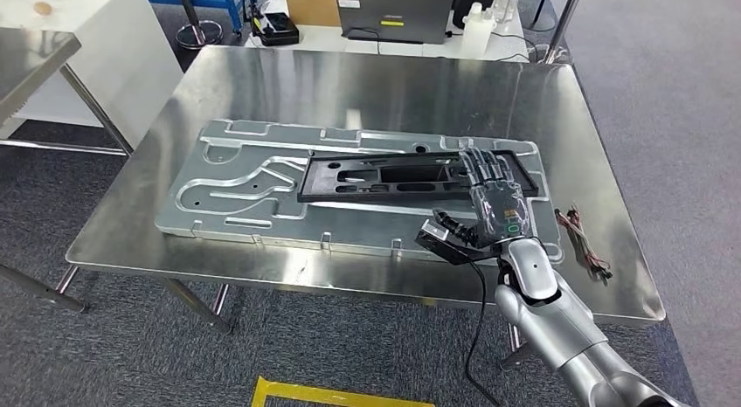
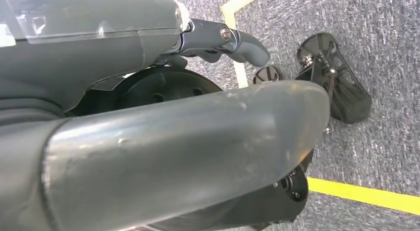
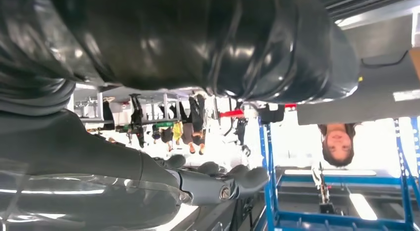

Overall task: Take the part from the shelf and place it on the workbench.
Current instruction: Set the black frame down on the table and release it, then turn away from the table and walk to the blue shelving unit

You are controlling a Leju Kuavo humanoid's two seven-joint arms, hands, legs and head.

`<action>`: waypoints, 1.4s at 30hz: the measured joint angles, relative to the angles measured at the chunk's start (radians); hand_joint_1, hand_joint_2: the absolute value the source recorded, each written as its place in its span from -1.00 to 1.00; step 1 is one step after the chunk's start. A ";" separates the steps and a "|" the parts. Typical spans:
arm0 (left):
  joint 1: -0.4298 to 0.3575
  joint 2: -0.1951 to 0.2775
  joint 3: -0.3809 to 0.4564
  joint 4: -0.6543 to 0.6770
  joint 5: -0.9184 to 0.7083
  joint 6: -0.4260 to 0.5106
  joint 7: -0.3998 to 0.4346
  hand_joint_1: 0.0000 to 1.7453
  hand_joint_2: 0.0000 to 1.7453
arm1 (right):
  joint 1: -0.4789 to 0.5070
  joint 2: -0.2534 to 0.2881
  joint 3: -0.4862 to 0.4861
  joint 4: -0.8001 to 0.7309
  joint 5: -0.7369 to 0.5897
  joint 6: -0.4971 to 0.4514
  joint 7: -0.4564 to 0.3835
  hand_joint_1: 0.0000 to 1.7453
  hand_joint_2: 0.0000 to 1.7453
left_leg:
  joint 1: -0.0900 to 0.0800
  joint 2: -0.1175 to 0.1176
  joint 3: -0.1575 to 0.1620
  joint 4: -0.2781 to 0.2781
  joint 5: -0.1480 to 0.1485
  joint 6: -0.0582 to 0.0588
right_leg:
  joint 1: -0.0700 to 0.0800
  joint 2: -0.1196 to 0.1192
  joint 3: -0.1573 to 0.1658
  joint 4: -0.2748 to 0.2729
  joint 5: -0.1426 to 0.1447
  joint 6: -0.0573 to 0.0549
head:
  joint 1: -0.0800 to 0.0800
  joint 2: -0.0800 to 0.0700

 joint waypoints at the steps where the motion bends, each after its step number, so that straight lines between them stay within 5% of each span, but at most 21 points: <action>1: 0.000 0.001 0.000 0.000 0.000 0.000 0.000 -1.00 -1.00 | 0.000 0.000 0.001 -0.004 -0.001 0.000 0.000 -1.00 -1.00 | 0.001 -0.001 -0.011 0.024 -0.024 -0.006 | -0.001 -0.001 -0.007 -0.002 0.007 -0.009 | 0.000 0.000; 4: -0.003 0.001 0.000 0.000 0.000 0.000 -0.001 -1.00 -1.00 | 0.002 0.000 0.002 -0.014 -0.005 0.000 0.001 -1.00 -1.00 | 0.004 -0.002 -0.065 0.191 -0.149 -0.019 | 0.002 -0.002 -0.036 -0.002 0.030 -0.024 | 0.000 0.000; 6: -0.004 0.001 0.000 0.000 0.000 0.000 -0.002 -1.00 -1.00 | 0.004 0.000 0.002 -0.017 -0.007 0.000 0.001 -1.00 -1.00 | 0.004 -0.002 -0.075 0.272 -0.178 -0.019 | 0.007 -0.002 -0.057 -0.002 0.047 -0.026 | 0.000 0.000; 8: -0.003 0.002 0.000 0.000 0.000 0.000 -0.003 -1.00 -1.00 | 0.006 -0.001 0.003 -0.021 -0.008 0.000 0.001 -1.00 -1.00 | 0.003 -0.003 -0.016 0.211 -0.131 -0.009 | 0.013 -0.001 -0.077 -0.001 0.064 -0.025 | 0.000 0.000; 11: 0.006 0.005 0.000 0.000 -0.001 0.002 -0.004 -1.00 -1.00 | 0.007 -0.004 0.004 -0.031 -0.009 0.000 0.001 -1.00 -1.00 | -0.005 -0.008 0.120 0.001 -0.088 0.016 | 0.017 0.003 -0.093 -0.002 0.090 -0.017 | 0.000 0.000; 13: 0.009 0.005 0.000 0.000 -0.001 0.003 -0.004 -1.00 -1.00 | 0.008 -0.007 0.005 -0.033 -0.010 0.000 0.002 -1.00 -1.00 | -0.013 -0.010 0.140 -0.049 -0.086 0.022 | 0.014 0.003 -0.095 -0.011 0.109 -0.004 | 0.000 0.000; 15: 0.008 0.004 0.000 0.000 0.000 0.003 -0.004 -1.00 -1.00 | 0.010 -0.010 0.006 -0.035 -0.010 0.000 0.002 -1.00 -1.00 | -0.009 -0.009 0.124 -0.063 -0.058 0.030 | 0.013 0.002 -0.100 -0.019 0.118 0.009 | 0.000 0.000; 17: 0.007 0.002 0.000 0.000 0.000 0.004 -0.007 -1.00 -1.00 | 0.012 -0.014 0.008 -0.036 -0.010 0.002 0.002 -1.00 -1.00 | -0.002 -0.005 0.101 -0.077 -0.023 0.044 | 0.014 0.002 -0.119 0.020 0.056 0.015 | 0.000 0.000; 19: 0.002 0.002 0.000 0.000 0.000 0.004 -0.011 -1.00 -1.00 | 0.007 -0.013 0.009 -0.032 -0.007 0.002 0.001 -1.00 -1.00 | -0.003 -0.002 0.067 -0.078 0.007 0.050 | 0.011 0.002 -0.148 0.132 -0.052 0.020 | 0.000 0.000; 21: -0.002 0.002 0.000 0.000 0.000 0.005 -0.013 -1.00 -1.00 | -0.007 0.001 0.011 -0.015 0.003 -0.001 0.001 -1.00 -1.00 | -0.003 0.001 0.028 -0.074 0.034 0.048 | 0.010 0.002 -0.158 0.245 -0.088 0.027 | 0.000 0.000; 22: -0.005 0.002 0.000 0.000 -0.001 0.005 -0.013 -1.00 -1.00 | -0.018 0.011 0.013 0.000 0.009 -0.004 0.002 -1.00 -1.00 | -0.003 0.002 0.008 -0.070 0.046 0.046 | 0.008 0.001 -0.146 0.265 -0.068 0.029 | 0.000 0.000; 24: -0.010 0.002 0.000 0.000 -0.003 0.006 -0.010 -1.00 -1.00 | -0.047 0.034 0.018 0.034 0.018 -0.012 0.003 -1.00 -1.00 | -0.003 0.005 -0.028 -0.058 0.066 0.040 | 0.004 0.000 -0.067 0.200 -0.012 0.031 | 0.000 0.000; 27: -0.015 0.002 0.000 0.000 -0.008 0.008 -0.001 -1.00 -1.00 | -0.093 0.063 0.025 0.077 0.025 -0.023 0.005 -1.00 -1.00 | -0.007 0.004 -0.062 -0.034 0.087 0.027 | 0.007 0.000 0.086 -0.010 -0.047 0.021 | 0.000 0.000; 30: -0.015 0.003 0.000 0.000 -0.011 0.010 0.004 -1.00 -1.00 | -0.115 0.082 0.030 0.112 0.027 -0.035 0.005 -1.00 -1.00 | -0.007 0.001 -0.071 -0.030 0.106 0.009 | 0.010 -0.004 0.098 -0.051 -0.053 -0.001 | 0.000 0.000; 32: -0.016 0.004 0.000 0.000 -0.010 0.015 0.006 -1.00 -1.00 | -0.119 0.093 0.033 0.129 0.028 -0.039 0.005 -1.00 -1.00 | -0.004 -0.002 -0.090 0.009 0.056 -0.005 | 0.005 -0.010 0.078 -0.053 -0.028 -0.018 | 0.000 0.000; 34: -0.019 0.005 0.000 0.000 -0.010 0.023 0.007 -1.00 -1.00 | -0.121 0.102 0.035 0.137 0.029 -0.040 0.005 -1.00 -1.00 | 0.003 -0.004 -0.125 0.124 -0.052 -0.018 | 0.004 -0.012 0.047 -0.052 -0.002 -0.026 | -0.001 0.000; 36: -0.022 0.005 0.000 0.000 -0.010 0.031 0.007 -1.00 -1.00 | -0.121 0.105 0.036 0.145 0.030 -0.042 0.005 -1.00 -1.00 | 0.008 -0.004 -0.144 0.247 -0.105 -0.027 | 0.004 -0.013 0.012 -0.048 0.022 -0.024 | -0.001 0.000; 38: -0.023 0.005 0.000 0.000 -0.011 0.037 0.007 -1.00 -1.00 | -0.120 0.105 0.035 0.152 0.031 -0.043 0.005 -1.00 -1.00 | 0.013 -0.004 -0.109 0.265 -0.068 -0.030 | 0.003 -0.013 -0.021 -0.041 0.043 -0.018 | 0.000 0.000; 40: -0.019 0.006 0.000 0.000 -0.014 0.042 0.007 -1.00 -1.00 | -0.119 0.106 0.035 0.155 0.032 -0.046 0.005 -1.00 -1.00 | 0.017 -0.005 -0.004 0.149 -0.033 -0.030 | 0.002 -0.011 -0.048 -0.032 0.061 -0.009 | -0.001 0.000; 42: -0.011 0.007 0.000 0.000 -0.016 0.045 0.007 -1.00 -1.00 | -0.117 0.105 0.032 0.154 0.033 -0.050 0.005 -1.00 -1.00 | 0.014 -0.012 0.097 0.006 -0.056 -0.022 | 0.003 -0.008 -0.064 -0.025 0.077 0.004 | 0.000 0.000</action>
